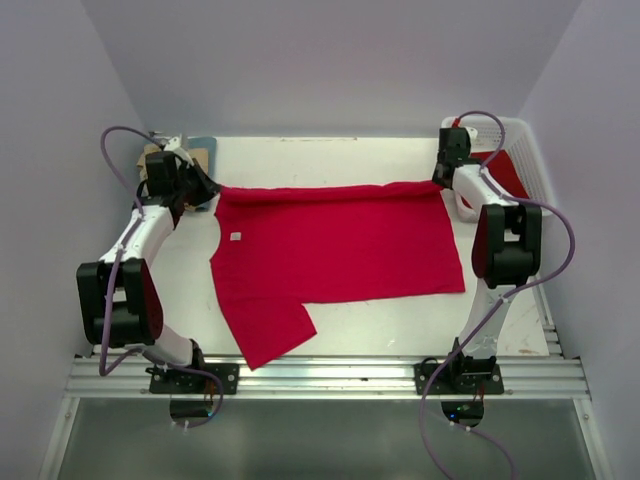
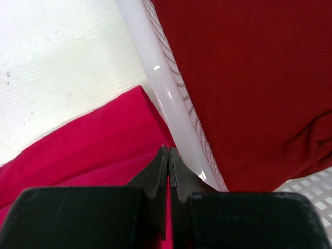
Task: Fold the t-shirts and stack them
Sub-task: Fold the tshirt
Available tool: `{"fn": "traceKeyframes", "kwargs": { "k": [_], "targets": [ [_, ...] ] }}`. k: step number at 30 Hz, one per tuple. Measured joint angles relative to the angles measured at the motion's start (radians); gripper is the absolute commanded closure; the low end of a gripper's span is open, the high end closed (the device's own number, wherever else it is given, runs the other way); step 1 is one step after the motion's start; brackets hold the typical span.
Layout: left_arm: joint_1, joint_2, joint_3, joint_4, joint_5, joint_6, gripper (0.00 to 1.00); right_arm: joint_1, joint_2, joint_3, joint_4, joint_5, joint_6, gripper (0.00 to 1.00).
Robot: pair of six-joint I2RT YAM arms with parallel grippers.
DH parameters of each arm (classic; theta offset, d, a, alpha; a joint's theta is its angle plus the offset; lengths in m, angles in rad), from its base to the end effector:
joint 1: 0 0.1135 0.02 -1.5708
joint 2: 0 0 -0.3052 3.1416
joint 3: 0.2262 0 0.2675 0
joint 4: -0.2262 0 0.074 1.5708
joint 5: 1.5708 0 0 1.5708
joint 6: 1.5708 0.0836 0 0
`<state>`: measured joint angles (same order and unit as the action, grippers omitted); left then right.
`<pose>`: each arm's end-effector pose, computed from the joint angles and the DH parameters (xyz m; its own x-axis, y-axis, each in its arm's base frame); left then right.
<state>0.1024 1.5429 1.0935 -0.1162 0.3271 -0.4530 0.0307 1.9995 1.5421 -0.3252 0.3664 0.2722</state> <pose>0.4023 0.0143 0.2773 -0.5551 -0.4737 -0.6838 -0.0777 0.8480 -0.5243 0.5157 -0.0141 0.2226 -0.6183 0.2321 -0.7509 0.4065 0.9121 -0.0527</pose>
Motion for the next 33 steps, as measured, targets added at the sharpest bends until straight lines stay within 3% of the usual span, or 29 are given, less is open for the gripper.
{"fn": "traceKeyframes", "kwargs": {
  "k": [9, 33],
  "targets": [
    [0.000, -0.026, -0.122, -0.006, 0.002, -0.003, 1.00, 0.013, 0.000, 0.000, -0.019, 0.052, 0.011, 1.00],
    [0.000, -0.155, -0.171, -0.023, -0.011, -0.002, 1.00, 0.022, 0.000, -0.041, -0.084, 0.097, 0.076, 1.00]
  ]
}}
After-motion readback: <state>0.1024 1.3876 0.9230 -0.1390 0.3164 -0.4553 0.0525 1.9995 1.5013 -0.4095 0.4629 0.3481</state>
